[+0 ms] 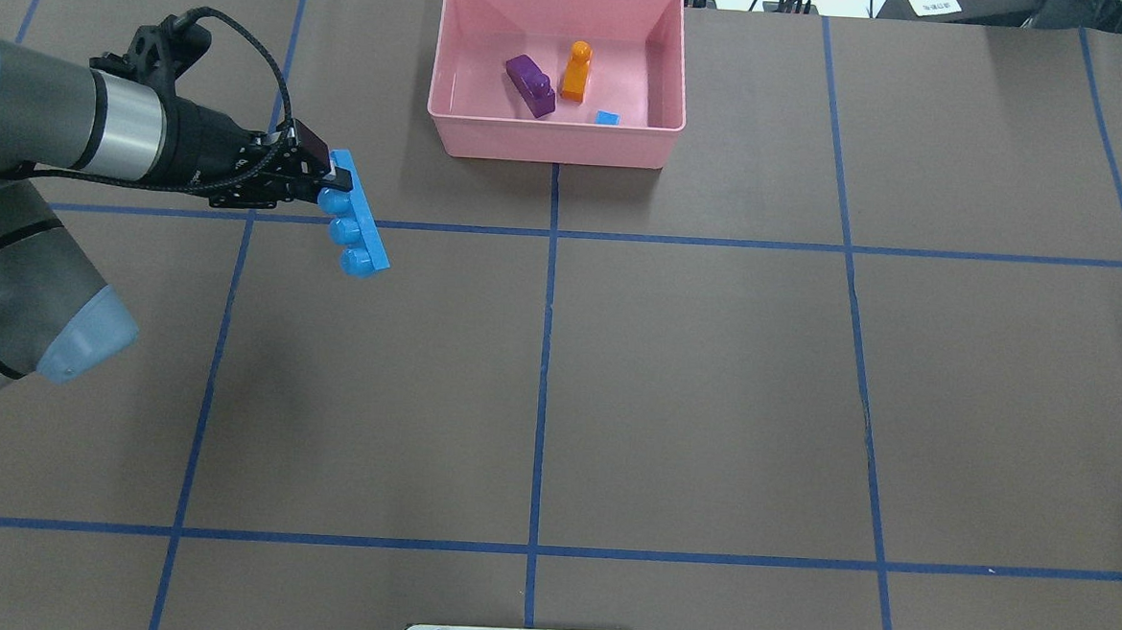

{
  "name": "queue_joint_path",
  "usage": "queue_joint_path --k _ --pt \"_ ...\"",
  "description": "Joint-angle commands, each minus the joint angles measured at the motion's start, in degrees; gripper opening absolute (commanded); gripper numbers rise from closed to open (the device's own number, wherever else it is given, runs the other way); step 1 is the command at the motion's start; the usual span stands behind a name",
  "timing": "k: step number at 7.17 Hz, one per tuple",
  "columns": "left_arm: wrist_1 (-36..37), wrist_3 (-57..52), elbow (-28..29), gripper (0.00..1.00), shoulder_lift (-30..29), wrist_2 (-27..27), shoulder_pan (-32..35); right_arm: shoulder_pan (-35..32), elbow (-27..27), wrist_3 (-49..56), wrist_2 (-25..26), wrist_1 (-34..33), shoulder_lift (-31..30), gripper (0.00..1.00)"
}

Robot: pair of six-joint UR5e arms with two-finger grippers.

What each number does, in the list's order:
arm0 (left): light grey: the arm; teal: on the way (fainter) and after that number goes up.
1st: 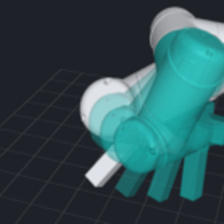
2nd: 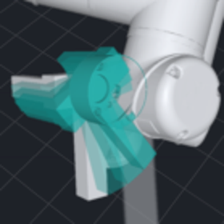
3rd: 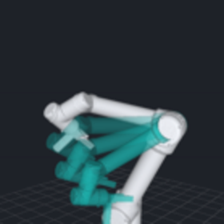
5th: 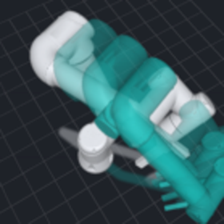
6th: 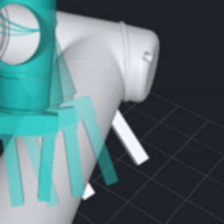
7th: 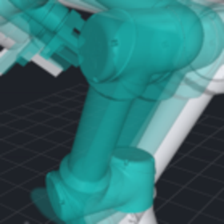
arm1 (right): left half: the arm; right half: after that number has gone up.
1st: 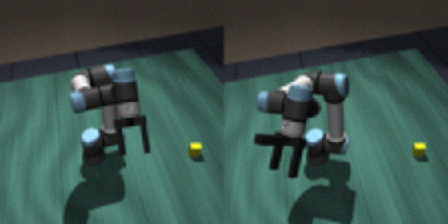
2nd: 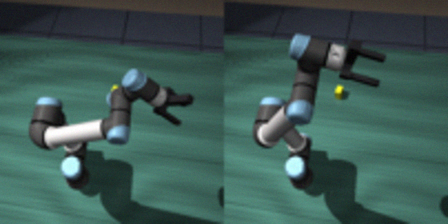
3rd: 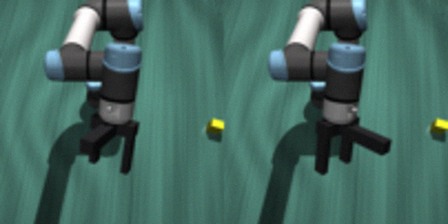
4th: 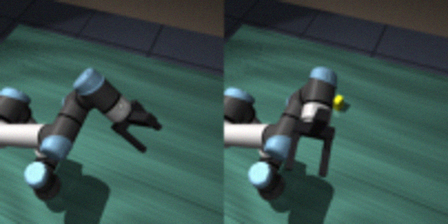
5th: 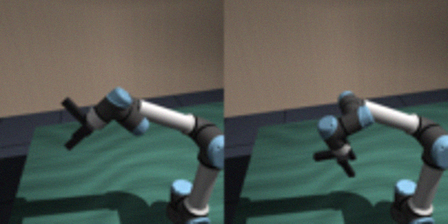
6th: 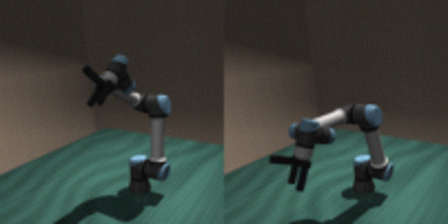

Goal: Put all blocks into box

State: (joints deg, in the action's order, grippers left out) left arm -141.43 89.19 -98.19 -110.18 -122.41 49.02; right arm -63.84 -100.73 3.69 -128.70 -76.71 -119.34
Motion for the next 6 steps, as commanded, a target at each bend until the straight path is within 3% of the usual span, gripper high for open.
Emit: queue_joint_path --k 1,2,3,5,6 --pt "-0.07 -1.63 1.95 0.00 -1.35 0.15 0.54 1.78 2.55 -0.17 -0.41 -0.02 0.24 0.99" --pt "0.02 -3.91 2.12 0.00 -1.35 -0.02 1.07 2.40 3.52 -0.35 -1.81 -0.02 0.42 0.93" --pt "0.02 -5.58 2.91 0.00 -1.44 -0.02 1.16 2.49 4.40 -0.61 -3.30 -0.02 0.68 0.76" --pt "0.02 -6.83 3.62 0.00 -1.87 0.07 1.16 3.02 5.46 -0.61 -5.07 -0.11 1.12 0.07" --pt "0.37 -5.96 5.45 0.00 -5.45 2.07 1.16 3.54 5.46 -0.26 -5.42 -0.02 1.39 0.00"
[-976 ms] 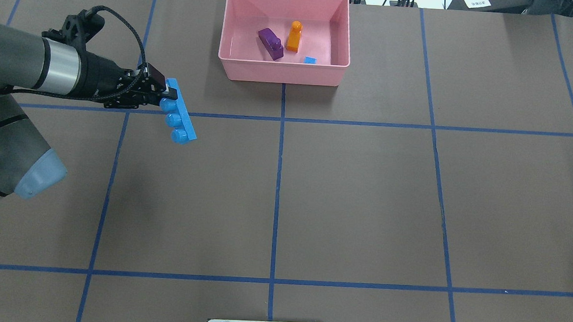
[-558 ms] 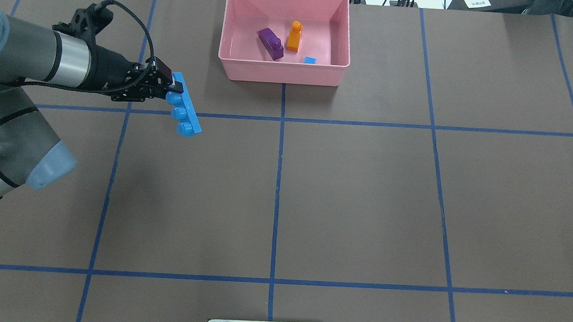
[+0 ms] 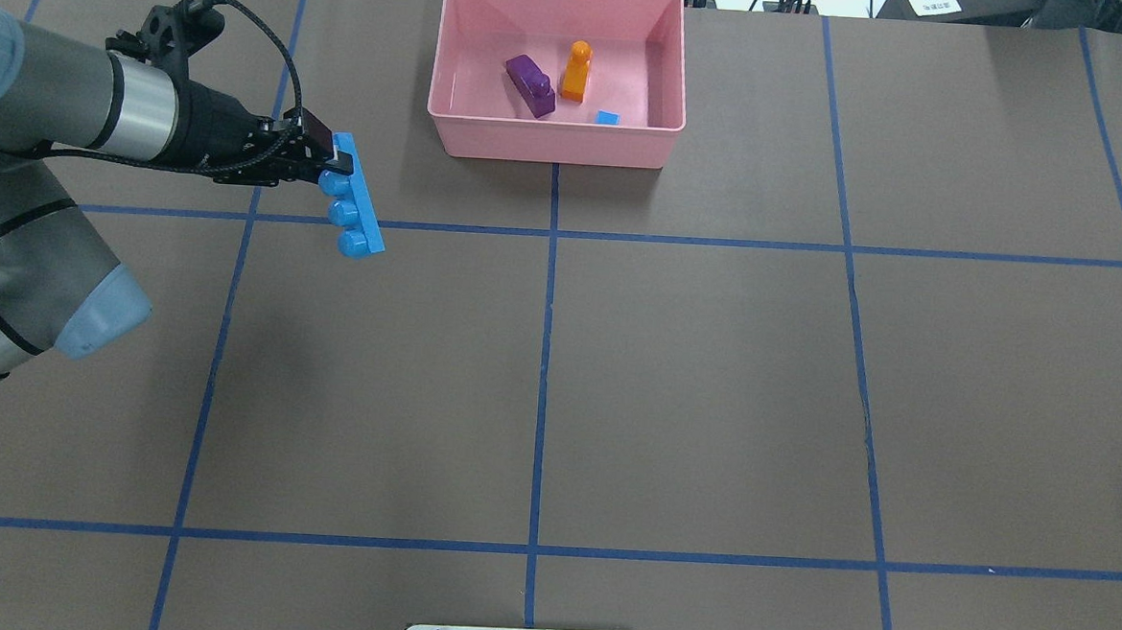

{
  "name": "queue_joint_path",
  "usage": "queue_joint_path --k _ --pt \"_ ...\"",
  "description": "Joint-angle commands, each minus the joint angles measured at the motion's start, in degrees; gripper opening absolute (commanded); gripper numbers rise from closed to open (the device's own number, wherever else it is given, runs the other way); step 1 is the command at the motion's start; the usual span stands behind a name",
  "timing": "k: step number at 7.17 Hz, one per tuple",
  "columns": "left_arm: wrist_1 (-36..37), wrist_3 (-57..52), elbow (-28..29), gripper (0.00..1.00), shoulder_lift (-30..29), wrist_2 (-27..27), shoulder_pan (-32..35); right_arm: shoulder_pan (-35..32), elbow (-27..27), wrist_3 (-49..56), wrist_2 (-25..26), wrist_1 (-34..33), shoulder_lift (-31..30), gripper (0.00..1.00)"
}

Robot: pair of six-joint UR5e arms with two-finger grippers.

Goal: Put all blocks into box

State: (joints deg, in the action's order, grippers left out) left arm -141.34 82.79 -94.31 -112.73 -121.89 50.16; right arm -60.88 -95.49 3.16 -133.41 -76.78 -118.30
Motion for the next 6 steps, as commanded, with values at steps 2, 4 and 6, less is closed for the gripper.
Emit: queue_joint_path --k 2,4,6 --pt "0.27 9.97 7.89 0.00 -12.73 4.47 0.02 0.42 -0.49 0.80 -0.80 0.14 0.71 0.00" --pt "0.36 20.06 12.71 0.00 -20.19 10.66 -0.24 -0.55 -2.59 0.97 -0.80 -0.30 0.18 0.00" --pt "-0.08 29.59 29.90 0.00 -31.97 26.09 -2.34 -3.00 -7.49 2.28 -1.59 -5.88 -0.09 0.00"
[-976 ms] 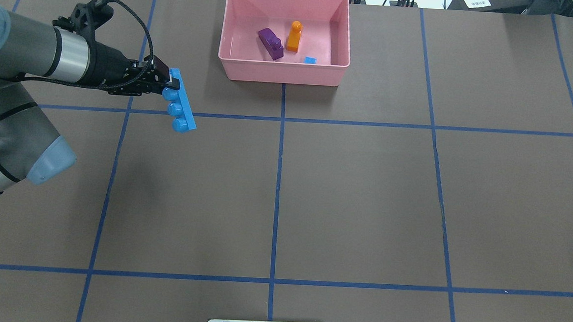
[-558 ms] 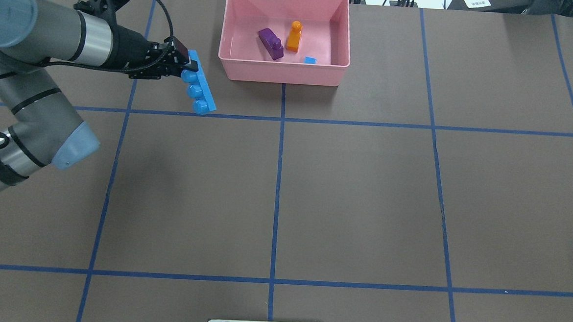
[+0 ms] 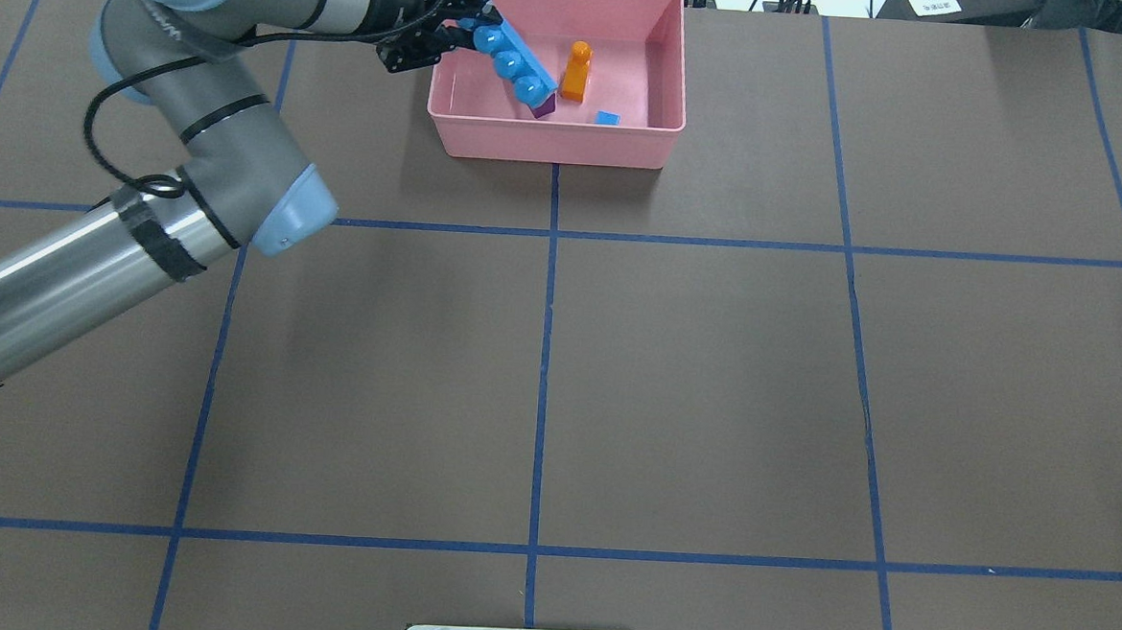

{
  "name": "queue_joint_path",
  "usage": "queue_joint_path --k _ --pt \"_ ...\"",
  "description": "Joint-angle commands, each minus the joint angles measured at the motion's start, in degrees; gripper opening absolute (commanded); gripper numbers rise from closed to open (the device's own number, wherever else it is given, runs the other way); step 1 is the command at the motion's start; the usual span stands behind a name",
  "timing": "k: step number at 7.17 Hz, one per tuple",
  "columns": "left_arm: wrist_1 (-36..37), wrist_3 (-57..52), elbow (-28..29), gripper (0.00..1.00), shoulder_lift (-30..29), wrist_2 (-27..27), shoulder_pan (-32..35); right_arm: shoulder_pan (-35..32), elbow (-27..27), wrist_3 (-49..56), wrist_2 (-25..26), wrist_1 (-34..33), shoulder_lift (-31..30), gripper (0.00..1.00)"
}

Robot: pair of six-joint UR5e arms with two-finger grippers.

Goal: Put all blocks into box

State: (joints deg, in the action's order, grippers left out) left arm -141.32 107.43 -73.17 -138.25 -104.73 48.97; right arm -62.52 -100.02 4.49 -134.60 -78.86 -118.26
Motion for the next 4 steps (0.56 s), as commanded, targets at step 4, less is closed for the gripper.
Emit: queue_joint_path --k 4 --pt "-0.53 13.41 19.00 0.00 -10.02 15.60 -3.07 -16.82 -11.77 10.45 5.56 -27.27 11.24 0.00"
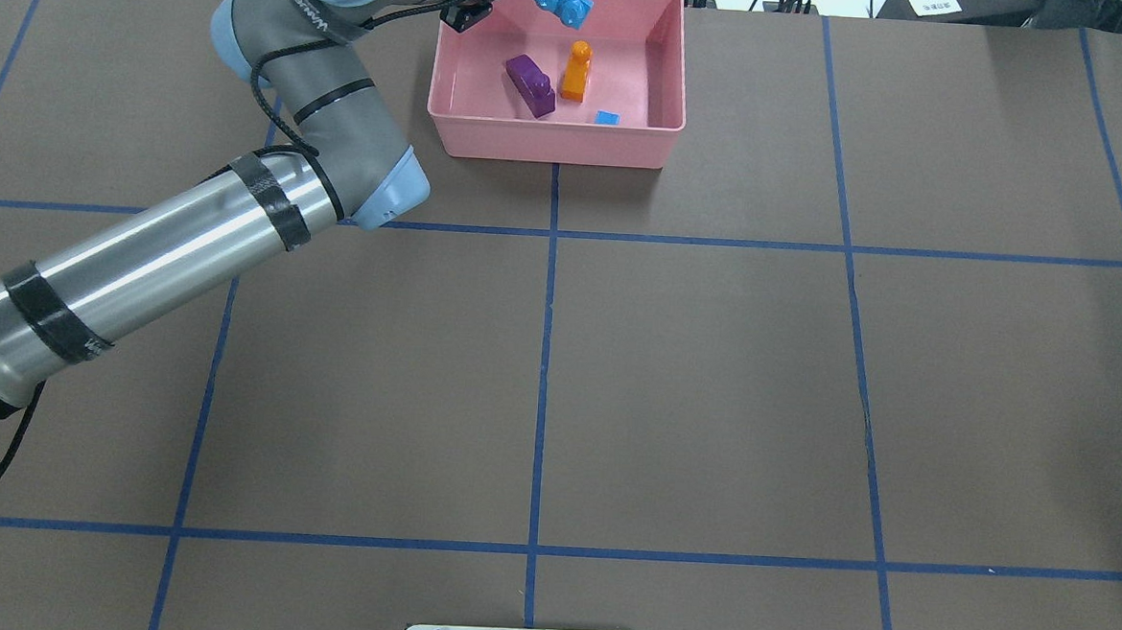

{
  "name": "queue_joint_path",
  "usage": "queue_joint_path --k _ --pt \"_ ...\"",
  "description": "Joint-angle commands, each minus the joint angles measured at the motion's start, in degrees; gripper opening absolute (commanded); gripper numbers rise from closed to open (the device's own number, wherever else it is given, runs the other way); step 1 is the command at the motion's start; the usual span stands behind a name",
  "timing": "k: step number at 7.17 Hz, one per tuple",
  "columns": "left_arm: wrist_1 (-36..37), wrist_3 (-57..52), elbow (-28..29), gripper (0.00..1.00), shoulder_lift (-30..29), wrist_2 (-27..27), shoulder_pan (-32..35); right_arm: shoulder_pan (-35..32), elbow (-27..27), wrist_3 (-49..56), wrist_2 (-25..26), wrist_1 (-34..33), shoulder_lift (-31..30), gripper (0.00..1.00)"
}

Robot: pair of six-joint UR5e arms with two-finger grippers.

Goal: Put all blocks into box

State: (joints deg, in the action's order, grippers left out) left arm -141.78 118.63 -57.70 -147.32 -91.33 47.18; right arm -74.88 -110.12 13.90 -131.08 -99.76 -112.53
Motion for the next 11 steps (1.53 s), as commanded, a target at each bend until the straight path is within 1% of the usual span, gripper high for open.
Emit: queue_joint_path --k 1,2,3,5,6,7,8,9,10,11 --pt "-0.17 1.53 3.73 0.65 -0.69 2.12 -2.78 -6.48 -1.59 1.04 3.79 -11.90 12.53 0.00" --pt "-0.08 -2.92 3.56 0.99 -0.69 1.95 -3.66 -8.59 -1.24 1.04 5.38 -16.65 19.04 0.00" --pt "0.01 -3.66 3.03 1.00 -0.60 1.16 -3.50 -9.92 -1.15 0.86 6.00 -18.79 23.80 0.00" --pt "2.27 -4.54 0.67 1.00 0.70 -9.60 0.26 -10.72 -1.24 -0.54 5.75 -18.46 31.19 0.00" --pt "6.38 -6.02 -2.04 1.00 3.06 -15.23 3.76 -10.72 -1.41 -2.72 5.75 -18.37 36.19 0.00" --pt "8.86 -9.78 -5.90 1.00 6.66 -19.46 7.80 -10.37 -1.07 -7.61 5.22 -18.37 41.90 0.00" --pt "12.10 -17.65 -10.03 1.00 11.30 -23.59 12.19 -6.45 -0.37 -18.54 1.39 -17.67 47.26 0.00" --pt "15.62 -27.39 -11.46 1.00 14.31 -26.59 16.58 -0.32 1.38 -30.31 0.66 -12.62 53.41 0.00" --pt "17.13 -37.66 -11.47 1.00 16.34 -28.88 20.20 7.13 7.14 -42.69 1.08 -2.47 59.47 0.00" --pt "17.23 -44.73 -11.47 1.00 18.80 -29.17 22.06 12.86 16.51 -54.22 3.96 10.07 65.71 0.00"
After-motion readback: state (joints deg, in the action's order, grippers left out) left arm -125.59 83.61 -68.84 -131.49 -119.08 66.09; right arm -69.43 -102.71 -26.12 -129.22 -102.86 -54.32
